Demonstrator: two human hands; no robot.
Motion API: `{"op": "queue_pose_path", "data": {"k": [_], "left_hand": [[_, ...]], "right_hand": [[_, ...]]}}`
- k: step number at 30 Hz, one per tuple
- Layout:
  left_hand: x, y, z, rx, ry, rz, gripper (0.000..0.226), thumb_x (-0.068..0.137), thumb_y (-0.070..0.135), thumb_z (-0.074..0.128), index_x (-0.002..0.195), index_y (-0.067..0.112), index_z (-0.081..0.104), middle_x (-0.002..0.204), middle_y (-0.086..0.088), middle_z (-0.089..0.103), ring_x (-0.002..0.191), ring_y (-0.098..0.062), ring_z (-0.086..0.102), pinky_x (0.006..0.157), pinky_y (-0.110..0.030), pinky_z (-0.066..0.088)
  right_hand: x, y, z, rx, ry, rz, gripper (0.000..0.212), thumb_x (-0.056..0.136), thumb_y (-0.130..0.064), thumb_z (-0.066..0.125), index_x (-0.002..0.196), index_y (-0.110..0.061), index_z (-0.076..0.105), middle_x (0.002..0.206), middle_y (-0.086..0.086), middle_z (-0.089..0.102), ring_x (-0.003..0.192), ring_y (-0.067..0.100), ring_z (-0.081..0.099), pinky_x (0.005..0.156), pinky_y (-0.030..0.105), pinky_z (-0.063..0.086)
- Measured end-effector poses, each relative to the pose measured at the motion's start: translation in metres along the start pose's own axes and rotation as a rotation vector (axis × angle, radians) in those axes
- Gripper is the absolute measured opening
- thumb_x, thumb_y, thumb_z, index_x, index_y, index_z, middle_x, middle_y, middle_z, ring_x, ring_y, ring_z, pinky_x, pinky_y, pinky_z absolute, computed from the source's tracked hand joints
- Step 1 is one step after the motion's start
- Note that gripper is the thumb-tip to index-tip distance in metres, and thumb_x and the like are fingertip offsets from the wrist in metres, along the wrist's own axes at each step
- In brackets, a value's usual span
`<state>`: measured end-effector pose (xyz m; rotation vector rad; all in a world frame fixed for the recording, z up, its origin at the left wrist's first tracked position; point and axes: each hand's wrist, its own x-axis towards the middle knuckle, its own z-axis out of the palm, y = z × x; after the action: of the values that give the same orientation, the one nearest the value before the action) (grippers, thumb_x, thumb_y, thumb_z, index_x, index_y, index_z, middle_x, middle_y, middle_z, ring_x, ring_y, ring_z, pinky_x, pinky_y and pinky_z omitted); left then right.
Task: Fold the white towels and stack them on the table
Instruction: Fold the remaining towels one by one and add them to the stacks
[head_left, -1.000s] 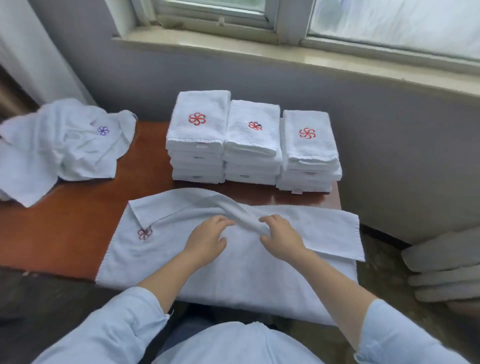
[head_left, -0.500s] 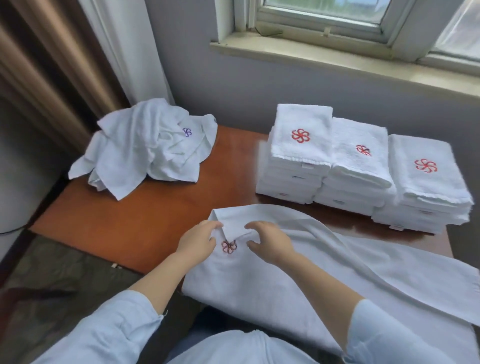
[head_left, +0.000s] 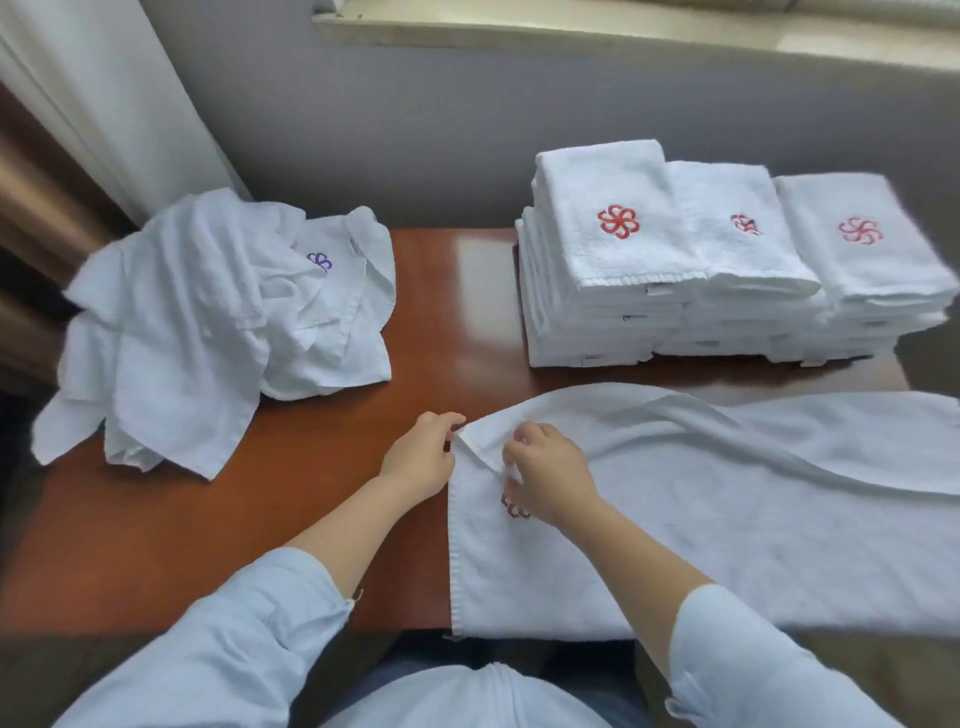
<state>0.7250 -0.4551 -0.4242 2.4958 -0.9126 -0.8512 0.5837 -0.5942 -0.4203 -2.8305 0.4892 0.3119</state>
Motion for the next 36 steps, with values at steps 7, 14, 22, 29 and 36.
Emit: {"op": "queue_pose_path", "data": {"k": [7,14,22,29,36], "left_hand": [[0.014,0.004,-0.005,-0.154,0.024,0.009,0.019,0.097,0.027,0.053,0.110,0.034,0.065,0.084,0.014,0.060,0.071,-0.006,0.060,0.058,-0.024,0.043],[0.018,0.013,-0.021,-0.589,-0.079,-0.144,0.024,0.098,0.008,0.039,0.096,0.012,0.063,0.087,-0.008,0.070,0.072,-0.016,0.071,0.071,-0.033,0.062],[0.012,-0.006,-0.018,-0.719,0.001,-0.228,0.011,0.094,0.010,0.061,0.093,0.011,0.072,0.098,-0.012,0.071,0.092,-0.025,0.070,0.079,-0.034,0.060],[0.025,0.004,-0.025,-0.819,0.207,-0.192,0.018,0.095,0.007,0.059,0.102,0.018,0.072,0.103,-0.006,0.072,0.089,-0.013,0.069,0.077,-0.027,0.058],[0.044,-0.008,-0.047,-0.554,0.254,-0.171,0.029,0.095,0.010,0.057,0.121,0.021,0.066,0.121,-0.001,0.066,0.112,-0.013,0.062,0.085,-0.021,0.046]], "right_hand": [[0.014,-0.014,-0.029,0.194,0.043,0.217,0.012,0.088,-0.023,0.050,0.092,-0.013,0.055,0.081,0.000,0.060,0.074,0.025,0.053,0.055,0.031,0.032],[0.024,-0.032,-0.052,0.836,-0.202,0.325,0.014,0.081,-0.024,0.043,0.082,-0.016,0.054,0.052,0.000,0.063,0.047,0.022,0.066,0.052,0.024,0.048],[0.017,-0.031,-0.023,0.855,-0.386,0.270,0.013,0.093,-0.016,0.049,0.081,-0.019,0.054,0.082,0.003,0.064,0.069,0.016,0.068,0.066,0.029,0.053],[0.024,-0.034,-0.026,0.770,-0.155,0.206,0.013,0.095,-0.020,0.051,0.087,-0.025,0.059,0.094,-0.006,0.063,0.088,0.017,0.061,0.071,0.028,0.053],[0.024,-0.027,-0.028,0.637,-0.077,0.256,0.027,0.093,-0.018,0.048,0.113,-0.026,0.064,0.118,-0.013,0.064,0.111,0.009,0.057,0.090,0.033,0.051]]}}
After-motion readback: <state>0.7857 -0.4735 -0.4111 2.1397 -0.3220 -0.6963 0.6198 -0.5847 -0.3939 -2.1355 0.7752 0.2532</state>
